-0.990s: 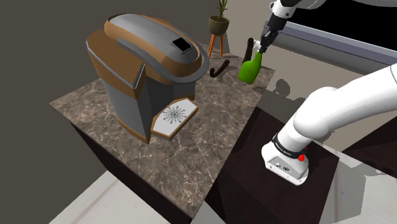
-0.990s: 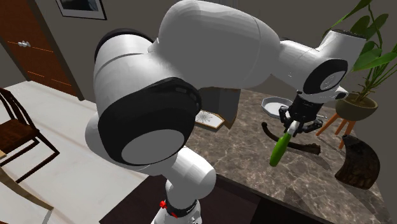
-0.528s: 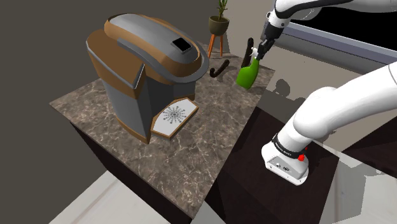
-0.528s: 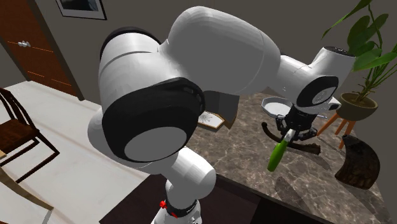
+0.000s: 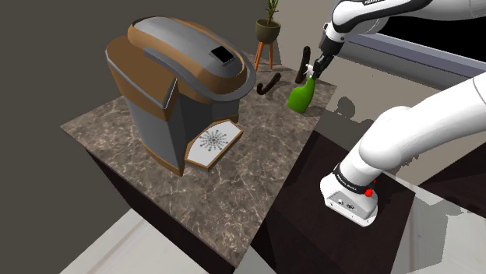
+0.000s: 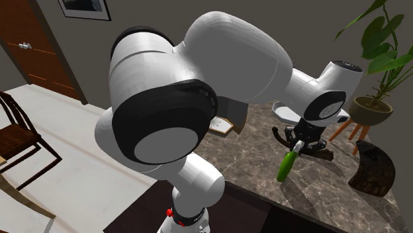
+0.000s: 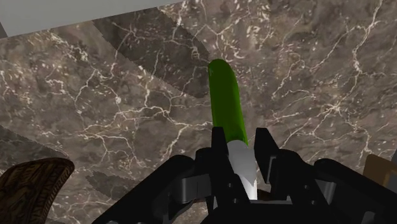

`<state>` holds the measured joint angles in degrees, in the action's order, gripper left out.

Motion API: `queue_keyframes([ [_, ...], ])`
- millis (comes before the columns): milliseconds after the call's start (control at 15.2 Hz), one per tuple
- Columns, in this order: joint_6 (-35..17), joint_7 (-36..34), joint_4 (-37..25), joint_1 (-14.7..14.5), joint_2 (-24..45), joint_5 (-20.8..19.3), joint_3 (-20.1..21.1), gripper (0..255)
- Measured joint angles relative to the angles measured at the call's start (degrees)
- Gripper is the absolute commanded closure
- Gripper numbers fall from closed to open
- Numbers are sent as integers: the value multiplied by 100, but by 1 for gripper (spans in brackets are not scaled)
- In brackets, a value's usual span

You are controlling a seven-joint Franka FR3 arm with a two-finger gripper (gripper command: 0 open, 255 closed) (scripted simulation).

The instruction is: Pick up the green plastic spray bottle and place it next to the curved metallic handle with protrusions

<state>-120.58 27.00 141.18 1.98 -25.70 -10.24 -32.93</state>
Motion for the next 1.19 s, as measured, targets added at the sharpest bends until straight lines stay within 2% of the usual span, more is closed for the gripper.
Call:
queue_keyframes([
  [264, -9, -1, 8, 1, 0, -1, -1, 255],
  [330, -9, -1, 9, 1, 0, -1, -1, 0],
  [726, -10, -1, 8, 0, 0, -1, -1, 0],
  [990, 623, -56, -403, 35, -243, -15, 147, 0],
  [1188, 758, -49, -510, 38, -266, -10, 161, 0],
])
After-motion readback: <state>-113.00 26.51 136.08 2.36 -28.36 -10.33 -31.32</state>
